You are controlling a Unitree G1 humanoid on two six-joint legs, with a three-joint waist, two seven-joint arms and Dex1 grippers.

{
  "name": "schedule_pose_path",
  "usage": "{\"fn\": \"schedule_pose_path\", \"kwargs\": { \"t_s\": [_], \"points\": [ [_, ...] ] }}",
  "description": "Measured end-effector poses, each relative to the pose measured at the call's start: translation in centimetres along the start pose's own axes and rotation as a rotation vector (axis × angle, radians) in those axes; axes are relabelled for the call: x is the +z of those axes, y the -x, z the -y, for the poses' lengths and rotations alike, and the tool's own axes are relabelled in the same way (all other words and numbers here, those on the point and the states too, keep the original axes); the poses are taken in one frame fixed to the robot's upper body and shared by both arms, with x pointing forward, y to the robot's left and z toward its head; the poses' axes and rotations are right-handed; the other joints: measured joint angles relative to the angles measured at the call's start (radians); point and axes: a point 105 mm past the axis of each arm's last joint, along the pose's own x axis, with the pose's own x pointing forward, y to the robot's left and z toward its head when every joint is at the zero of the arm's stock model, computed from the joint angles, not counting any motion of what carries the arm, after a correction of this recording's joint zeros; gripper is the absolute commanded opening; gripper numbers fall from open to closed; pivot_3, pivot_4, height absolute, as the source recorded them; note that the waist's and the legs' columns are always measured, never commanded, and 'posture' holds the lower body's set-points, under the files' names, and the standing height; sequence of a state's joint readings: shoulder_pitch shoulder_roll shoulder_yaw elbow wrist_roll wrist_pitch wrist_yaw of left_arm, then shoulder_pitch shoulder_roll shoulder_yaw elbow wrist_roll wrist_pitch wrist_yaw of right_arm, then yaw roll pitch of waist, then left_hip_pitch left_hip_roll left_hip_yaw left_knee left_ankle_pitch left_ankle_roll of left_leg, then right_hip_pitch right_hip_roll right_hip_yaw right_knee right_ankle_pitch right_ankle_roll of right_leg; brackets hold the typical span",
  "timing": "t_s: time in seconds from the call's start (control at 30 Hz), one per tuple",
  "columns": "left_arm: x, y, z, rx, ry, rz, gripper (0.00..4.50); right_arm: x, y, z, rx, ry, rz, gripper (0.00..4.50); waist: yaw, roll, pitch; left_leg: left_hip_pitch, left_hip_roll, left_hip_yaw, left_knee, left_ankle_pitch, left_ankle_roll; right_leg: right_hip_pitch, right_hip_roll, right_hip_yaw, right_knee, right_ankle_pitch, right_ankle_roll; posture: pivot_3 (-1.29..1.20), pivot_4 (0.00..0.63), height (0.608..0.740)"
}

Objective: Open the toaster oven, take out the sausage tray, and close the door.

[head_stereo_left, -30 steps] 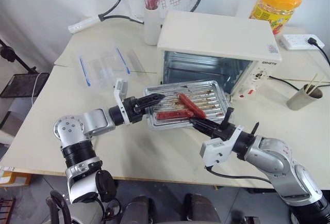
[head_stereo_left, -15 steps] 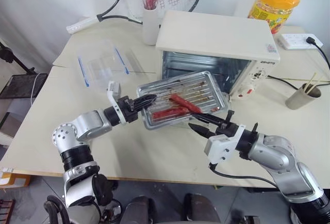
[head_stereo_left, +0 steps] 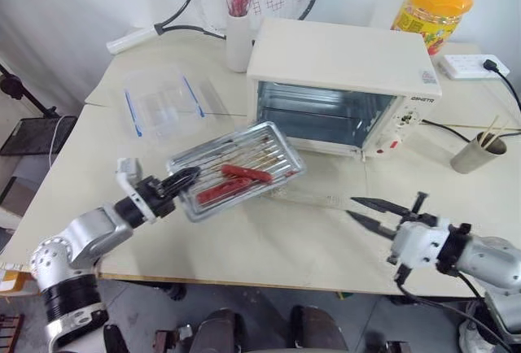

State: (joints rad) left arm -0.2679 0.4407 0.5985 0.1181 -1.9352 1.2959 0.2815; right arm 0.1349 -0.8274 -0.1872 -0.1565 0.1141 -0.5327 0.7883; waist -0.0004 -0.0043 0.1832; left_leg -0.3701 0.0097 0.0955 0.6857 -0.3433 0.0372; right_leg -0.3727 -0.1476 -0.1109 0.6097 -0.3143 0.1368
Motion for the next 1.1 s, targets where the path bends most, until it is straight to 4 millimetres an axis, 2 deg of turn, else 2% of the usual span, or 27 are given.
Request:
{"fn": "schedule_pose_path", "kwargs": {
  "t_s": [0.2,0.37,0.5,0.7,0.93,1.03,1.1],
  "points": [
    [0.4,1.9,1.4,-0.064,-0.058,0.122,0.0,-3.6,1.5,0.2,0.038,-0.058,-0.085,0.02,-0.003,0.0,0.0,0.0,0.0,0.0,0.0,0.0,0.0,0.001,0.0,0.004,-0.001,0.0,0.0,0.0,0.15,0.74],
    [0.0,4.0,1.0,-0.065,-0.043,0.27,0.0,-7.0,2.0,-0.4,0.09,-0.294,-0.179,0.02,-0.002,0.0,0.0,0.0,0.002,0.0,0.0,0.0,0.0,0.001,0.0,0.006,-0.001,-0.001,-0.002,0.0,0.15,0.74],
    [0.4,5.3,0.5,-0.035,-0.013,0.404,0.0,-8.2,1.0,-0.2,0.076,-0.486,-0.155,0.02,-0.002,0.0,0.0,0.001,0.002,-0.001,0.0,0.0,0.0,0.002,0.0,0.006,-0.003,-0.001,-0.002,0.0,0.15,0.74],
    [1.0,6.0,0.2,-0.005,0.041,0.556,0.0,-7.9,-0.9,0.9,0.083,-0.617,-0.033,0.02,0.002,0.0,0.0,0.0,0.001,-0.002,0.0,0.0,0.0,0.003,-0.001,0.005,-0.004,-0.001,-0.002,0.0,0.15,0.74],
    [0.7,5.3,0.1,0.022,0.103,0.619,0.0,-7.2,-1.9,1.6,0.053,-0.823,0.071,0.02,0.005,0.0,0.0,0.0,0.001,-0.002,0.0,0.0,0.0,0.003,-0.001,0.005,-0.004,-0.001,-0.002,0.0,0.15,0.74],
    [0.9,5.3,0.6,0.018,0.091,0.631,0.0,-6.4,-1.8,2.7,0.026,-0.863,0.117,0.02,0.005,0.0,0.0,0.0,0.001,-0.002,0.0,0.0,0.0,0.003,-0.001,0.005,-0.004,-0.001,-0.002,0.0,0.15,0.74],
    [0.8,5.2,0.6,0.02,0.094,0.631,0.0,-5.3,-1.6,4.6,-0.029,-0.891,0.176,0.02,0.004,0.0,0.0,0.0,0.001,-0.002,0.0,0.0,0.0,0.002,-0.001,0.005,-0.004,-0.001,-0.002,0.0,0.15,0.74]
  ]
}}
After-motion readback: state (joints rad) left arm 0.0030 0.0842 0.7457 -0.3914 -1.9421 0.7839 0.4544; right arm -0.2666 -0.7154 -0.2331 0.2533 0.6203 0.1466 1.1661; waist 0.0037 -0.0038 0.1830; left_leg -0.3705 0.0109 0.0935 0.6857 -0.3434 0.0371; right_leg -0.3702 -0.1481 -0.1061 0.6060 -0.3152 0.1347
